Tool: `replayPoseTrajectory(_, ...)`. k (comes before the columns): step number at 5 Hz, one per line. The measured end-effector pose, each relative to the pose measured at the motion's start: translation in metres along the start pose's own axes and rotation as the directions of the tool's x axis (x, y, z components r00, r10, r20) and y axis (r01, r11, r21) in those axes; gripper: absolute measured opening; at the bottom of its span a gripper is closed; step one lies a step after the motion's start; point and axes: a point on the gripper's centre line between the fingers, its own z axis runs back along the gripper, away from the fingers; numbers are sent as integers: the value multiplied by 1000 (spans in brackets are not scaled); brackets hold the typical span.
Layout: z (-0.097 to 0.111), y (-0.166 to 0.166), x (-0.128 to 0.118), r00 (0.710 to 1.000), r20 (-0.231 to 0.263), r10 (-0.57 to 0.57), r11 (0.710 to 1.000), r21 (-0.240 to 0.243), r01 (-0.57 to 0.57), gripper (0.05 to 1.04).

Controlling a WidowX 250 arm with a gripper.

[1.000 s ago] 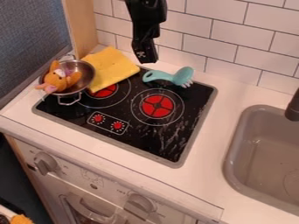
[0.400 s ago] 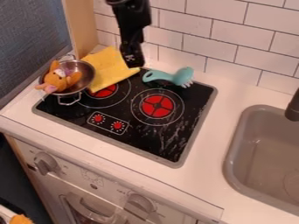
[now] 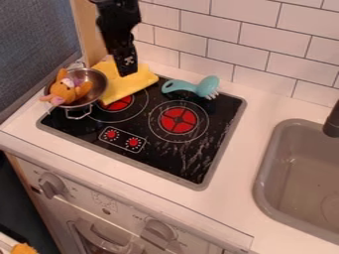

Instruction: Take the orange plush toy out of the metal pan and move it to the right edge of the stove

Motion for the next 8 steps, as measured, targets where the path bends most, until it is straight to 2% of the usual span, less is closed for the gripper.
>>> replayPoseTrajectory(1, 6, 17, -31, 980, -36, 198, 980, 30, -197, 999)
replayPoseTrajectory(2, 10, 22, -51, 960, -53, 275, 961, 52, -272, 999)
replayPoseTrajectory(3, 10, 35, -73, 947, -48, 317, 946, 83, -312, 999)
replayPoseTrajectory(4, 3, 38, -75, 953, -40, 300, 952, 78, -296, 999)
replayPoseTrajectory(6, -22, 32, -62, 969, -38, 243, 968, 67, -240, 999)
replayPoseTrajectory(8, -42, 34, -69, 962, -111, 251, 967, 74, -243, 999)
